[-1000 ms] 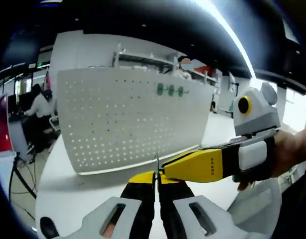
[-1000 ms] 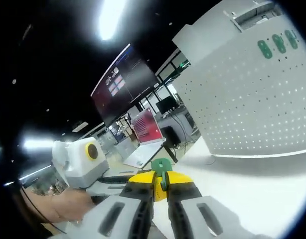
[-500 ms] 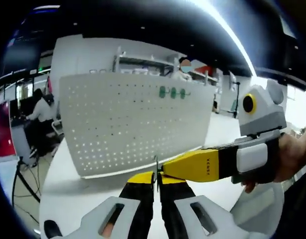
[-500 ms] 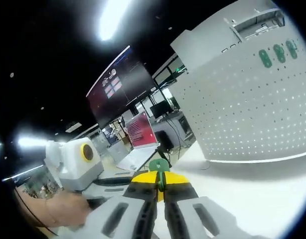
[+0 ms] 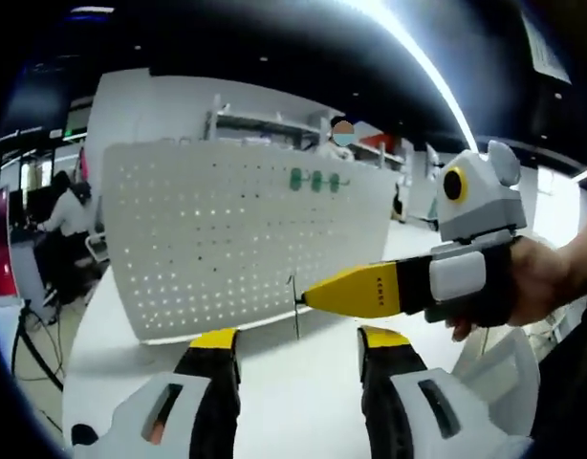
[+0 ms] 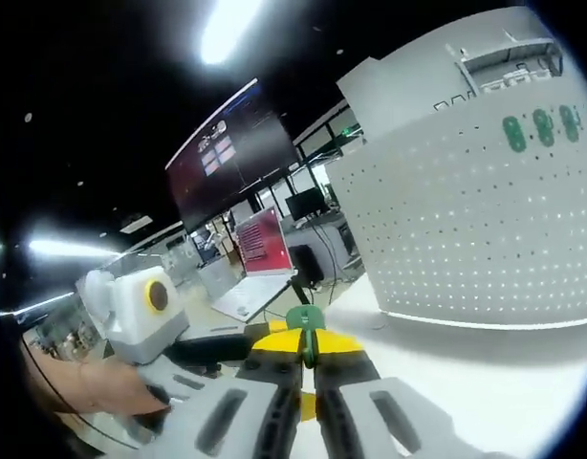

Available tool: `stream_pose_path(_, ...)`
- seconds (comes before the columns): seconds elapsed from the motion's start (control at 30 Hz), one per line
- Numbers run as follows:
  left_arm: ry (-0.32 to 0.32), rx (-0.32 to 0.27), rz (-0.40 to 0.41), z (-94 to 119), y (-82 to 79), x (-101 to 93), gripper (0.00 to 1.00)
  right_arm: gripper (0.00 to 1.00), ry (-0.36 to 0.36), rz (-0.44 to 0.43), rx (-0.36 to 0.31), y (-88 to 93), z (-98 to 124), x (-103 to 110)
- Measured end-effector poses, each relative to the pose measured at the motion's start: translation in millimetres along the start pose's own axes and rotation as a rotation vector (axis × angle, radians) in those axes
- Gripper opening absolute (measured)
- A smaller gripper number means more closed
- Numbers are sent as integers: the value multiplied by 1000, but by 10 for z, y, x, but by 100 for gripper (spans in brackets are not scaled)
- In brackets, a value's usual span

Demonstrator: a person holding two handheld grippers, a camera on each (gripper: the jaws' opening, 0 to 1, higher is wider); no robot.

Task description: Insert the hook assembly into the mounting plate slot until the hook locks in place.

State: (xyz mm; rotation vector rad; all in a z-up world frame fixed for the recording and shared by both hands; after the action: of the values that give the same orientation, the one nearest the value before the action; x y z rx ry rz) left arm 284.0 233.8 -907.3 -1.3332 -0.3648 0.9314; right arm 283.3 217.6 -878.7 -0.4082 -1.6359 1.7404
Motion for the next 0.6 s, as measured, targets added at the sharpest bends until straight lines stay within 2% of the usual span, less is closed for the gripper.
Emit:
stream_pose_path(0.2, 13, 1, 21, 36, 36, -4, 81, 0, 2, 60, 16, -9, 10, -29)
stream_pose_path(0.3, 23, -8, 35, 49, 29, -23, 90, 0, 7, 83, 18, -23, 6, -60)
stream_pose_path(0.47, 34, -18, 43, 68, 17, -51, 100, 0, 25, 112, 14, -44, 6, -121)
stream_pose_path(0.6, 41, -21, 60, 82, 9, -76, 100, 0, 62, 132, -2, -75, 9, -210)
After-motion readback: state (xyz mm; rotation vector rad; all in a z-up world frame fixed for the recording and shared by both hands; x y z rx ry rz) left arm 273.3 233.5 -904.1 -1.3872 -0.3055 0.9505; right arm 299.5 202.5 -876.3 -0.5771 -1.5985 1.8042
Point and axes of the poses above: the point that each gripper's makers call its tool centre point, and the gripper's own axes: z roughly backward along the fingers, x roughly to its left, y roughly out of its underside, the point moved 1 cm from there along z, roughly backward along the fingers, and after that the axes turned 10 degrees about z, right-handed, at the moved point
